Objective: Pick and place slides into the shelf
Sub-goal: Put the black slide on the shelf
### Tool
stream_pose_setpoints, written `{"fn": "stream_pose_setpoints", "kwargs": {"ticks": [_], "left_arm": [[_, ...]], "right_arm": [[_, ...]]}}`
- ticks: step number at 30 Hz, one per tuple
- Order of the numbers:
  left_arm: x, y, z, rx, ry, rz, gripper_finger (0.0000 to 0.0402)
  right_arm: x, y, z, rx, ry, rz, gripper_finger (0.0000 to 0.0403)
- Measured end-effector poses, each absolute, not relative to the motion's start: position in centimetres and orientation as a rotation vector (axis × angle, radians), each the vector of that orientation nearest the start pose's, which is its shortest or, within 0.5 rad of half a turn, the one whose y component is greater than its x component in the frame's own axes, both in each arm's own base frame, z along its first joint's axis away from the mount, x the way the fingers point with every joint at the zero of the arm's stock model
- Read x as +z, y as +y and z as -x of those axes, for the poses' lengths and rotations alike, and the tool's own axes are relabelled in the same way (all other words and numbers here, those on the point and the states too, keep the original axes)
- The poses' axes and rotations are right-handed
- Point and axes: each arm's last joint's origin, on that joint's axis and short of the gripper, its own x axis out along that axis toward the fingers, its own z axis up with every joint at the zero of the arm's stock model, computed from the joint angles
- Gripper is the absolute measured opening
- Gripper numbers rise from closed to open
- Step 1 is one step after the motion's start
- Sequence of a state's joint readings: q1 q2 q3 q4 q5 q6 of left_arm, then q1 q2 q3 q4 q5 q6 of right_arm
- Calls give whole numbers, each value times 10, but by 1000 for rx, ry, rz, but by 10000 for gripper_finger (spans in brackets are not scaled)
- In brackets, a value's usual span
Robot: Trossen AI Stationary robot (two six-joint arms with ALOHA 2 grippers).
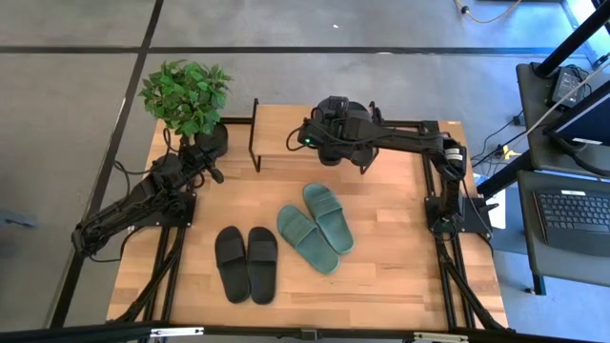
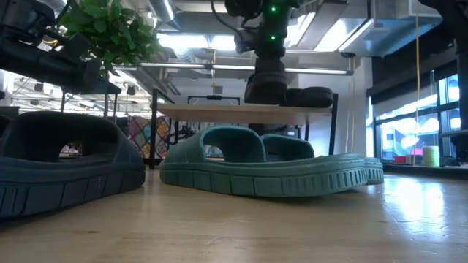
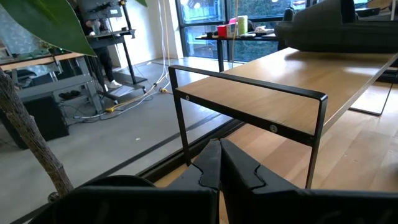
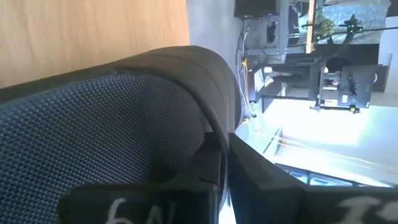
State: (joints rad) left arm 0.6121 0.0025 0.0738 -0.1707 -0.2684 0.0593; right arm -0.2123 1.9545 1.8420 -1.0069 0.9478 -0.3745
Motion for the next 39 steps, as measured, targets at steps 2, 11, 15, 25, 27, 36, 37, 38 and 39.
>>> {"fn": "stream_pose_setpoints", "kwargs": {"ticks": [2,11,15,25,27,36,37,38,39], "left_arm": [[172,59,-70,876,127,-38,0],[172,59,-70,876,127,-38,0],[172,59,-70,876,127,-37,0],[172,59,-70,876,126,-32,0],[172,59,-70,876,126,-32,0],[172,59,-70,876,126,-32,0],[172,59,-70,876,126,-33,0],[172,59,-70,876,126,-33,0],[172,59,-70,876,126,-33,0]], "right_arm": [[304,-108,-391,-819,1306,723,12],[313,-106,-384,-796,1300,707,12],[313,-104,-372,-805,1263,695,12],[318,-93,-357,-848,1119,767,12],[315,-93,-360,-827,1112,755,12],[306,-104,-363,-818,1146,747,12],[306,-107,-362,-822,1149,745,12],[306,-109,-362,-828,1149,740,12],[306,-111,-361,-833,1149,737,12]]}}
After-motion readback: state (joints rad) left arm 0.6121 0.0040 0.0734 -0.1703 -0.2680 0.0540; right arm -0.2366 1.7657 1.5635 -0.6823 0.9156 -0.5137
